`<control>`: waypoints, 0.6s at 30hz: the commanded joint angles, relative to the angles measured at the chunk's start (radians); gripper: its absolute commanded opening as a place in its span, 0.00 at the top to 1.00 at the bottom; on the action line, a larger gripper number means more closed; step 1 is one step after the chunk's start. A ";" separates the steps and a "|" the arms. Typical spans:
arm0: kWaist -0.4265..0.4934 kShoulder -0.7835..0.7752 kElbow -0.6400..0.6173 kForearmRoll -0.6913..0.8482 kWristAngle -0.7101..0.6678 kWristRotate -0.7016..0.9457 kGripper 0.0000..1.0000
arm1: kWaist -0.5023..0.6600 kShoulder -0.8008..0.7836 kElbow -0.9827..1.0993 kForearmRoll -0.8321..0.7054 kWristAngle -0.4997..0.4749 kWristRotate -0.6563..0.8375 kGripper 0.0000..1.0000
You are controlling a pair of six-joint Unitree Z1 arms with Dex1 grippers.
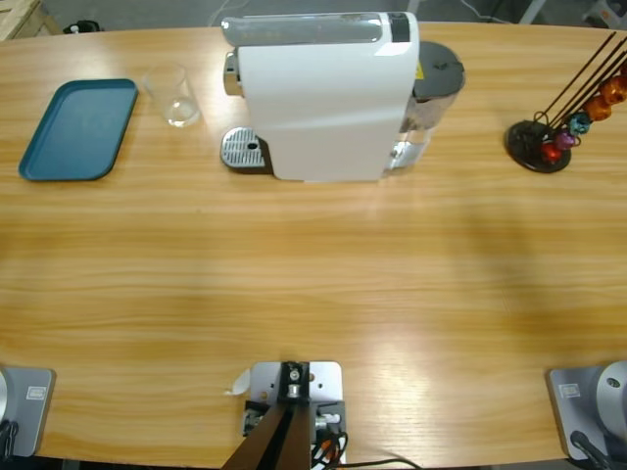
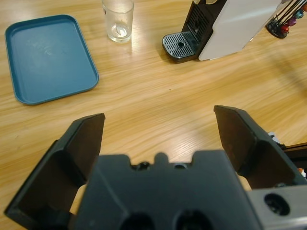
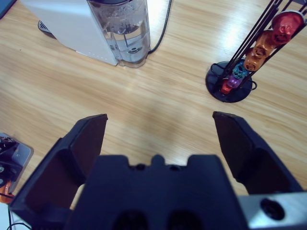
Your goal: Pour coffee
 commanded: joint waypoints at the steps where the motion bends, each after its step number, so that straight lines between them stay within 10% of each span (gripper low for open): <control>1: -0.005 -0.028 0.032 -0.014 -0.037 -0.007 0.00 | 0.009 -0.001 0.033 0.010 -0.017 -0.004 0.00; 18: -0.004 0.239 -0.206 0.005 -0.101 -0.116 0.02 | 0.009 0.020 0.031 0.013 -0.016 -0.011 0.00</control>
